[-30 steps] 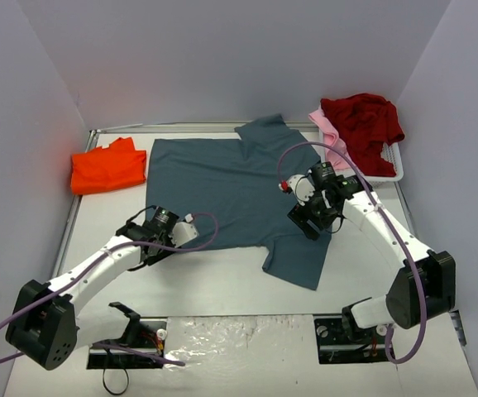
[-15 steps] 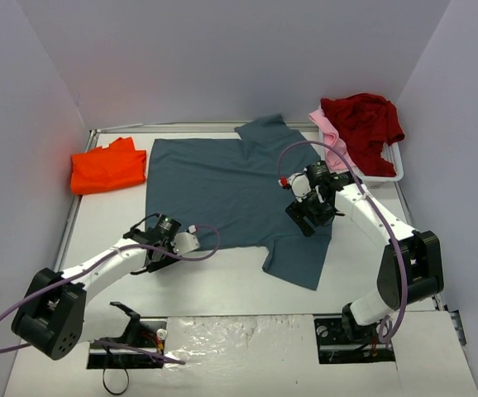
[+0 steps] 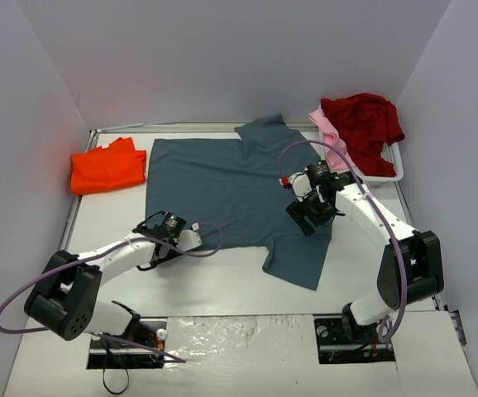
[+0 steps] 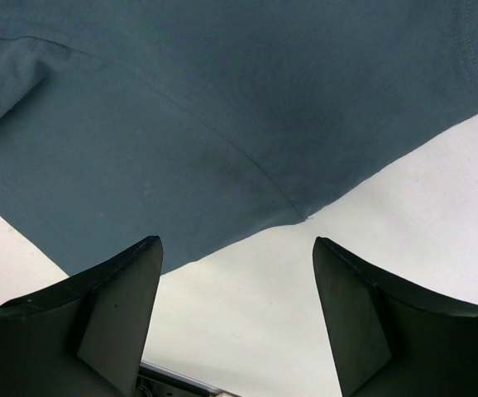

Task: Fold and stack the t-shirts
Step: Grap the side of the flattened tshirt closest away from the robot with both arms

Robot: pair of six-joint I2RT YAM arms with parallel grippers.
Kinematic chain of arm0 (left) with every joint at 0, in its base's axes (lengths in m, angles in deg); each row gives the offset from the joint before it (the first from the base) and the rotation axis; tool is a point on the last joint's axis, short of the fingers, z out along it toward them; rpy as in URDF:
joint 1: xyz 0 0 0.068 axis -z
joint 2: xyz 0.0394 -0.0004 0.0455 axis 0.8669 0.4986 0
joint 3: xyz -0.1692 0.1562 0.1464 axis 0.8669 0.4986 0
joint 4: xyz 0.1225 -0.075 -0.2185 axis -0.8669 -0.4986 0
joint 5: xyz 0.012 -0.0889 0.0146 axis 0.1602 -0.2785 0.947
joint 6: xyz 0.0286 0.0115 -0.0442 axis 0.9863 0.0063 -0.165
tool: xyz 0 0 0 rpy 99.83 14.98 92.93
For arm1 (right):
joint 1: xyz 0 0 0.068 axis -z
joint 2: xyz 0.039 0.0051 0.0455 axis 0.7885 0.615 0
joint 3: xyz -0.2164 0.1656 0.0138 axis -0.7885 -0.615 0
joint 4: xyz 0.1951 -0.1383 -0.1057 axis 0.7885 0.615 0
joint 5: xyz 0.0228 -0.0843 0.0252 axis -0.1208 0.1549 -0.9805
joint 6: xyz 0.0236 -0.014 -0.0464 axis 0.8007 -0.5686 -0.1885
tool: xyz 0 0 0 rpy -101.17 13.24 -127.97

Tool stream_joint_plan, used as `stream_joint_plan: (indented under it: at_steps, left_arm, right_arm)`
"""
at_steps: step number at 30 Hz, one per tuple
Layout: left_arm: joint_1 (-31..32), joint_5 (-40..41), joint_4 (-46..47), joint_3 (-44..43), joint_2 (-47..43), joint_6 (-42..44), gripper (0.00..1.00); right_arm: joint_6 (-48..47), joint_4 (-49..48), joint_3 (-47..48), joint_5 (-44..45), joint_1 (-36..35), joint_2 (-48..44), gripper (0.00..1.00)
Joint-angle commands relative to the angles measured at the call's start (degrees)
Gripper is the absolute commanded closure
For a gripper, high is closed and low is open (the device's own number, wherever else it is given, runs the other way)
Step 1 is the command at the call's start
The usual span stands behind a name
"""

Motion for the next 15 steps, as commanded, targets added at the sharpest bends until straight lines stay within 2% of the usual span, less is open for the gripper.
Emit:
stream_joint_plan:
  at_steps: [1, 8, 11, 12, 13, 15]
  left_arm:
    - [-0.7, -0.1, 1.5, -1.3, 1.2, 0.0, 0.64]
    - [-1.4, 1.9, 3.2, -1.5, 3.3, 0.1, 0.68]
    - [-2.4, 1.3, 4.0, -2.8, 5.4, -0.4, 0.85]
    - [-2.8, 0.6, 3.0, -3.2, 5.7, -0.5, 0.94]
    - [-2.9, 0.1, 2.5, -3.6, 6.1, -0.6, 0.97]
    - [-3.4, -1.6, 0.8, -4.9, 5.9, -0.8, 0.98]
  right_arm:
    - [0.3, 1.2, 0.7, 0.2, 0.4, 0.1, 0.31]
    - [-0.1, 0.9, 0.6, -0.5, 0.4, 0.4, 0.31]
    - [-0.2, 0.8, 0.5, -0.6, 0.4, 0.5, 0.31]
    - [-0.3, 0.8, 0.5, -0.7, 0.4, 0.5, 0.31]
    - [-0.4, 0.8, 0.5, -0.7, 0.4, 0.4, 0.31]
    - [-0.5, 0.8, 0.5, -0.6, 0.4, 0.1, 0.31]
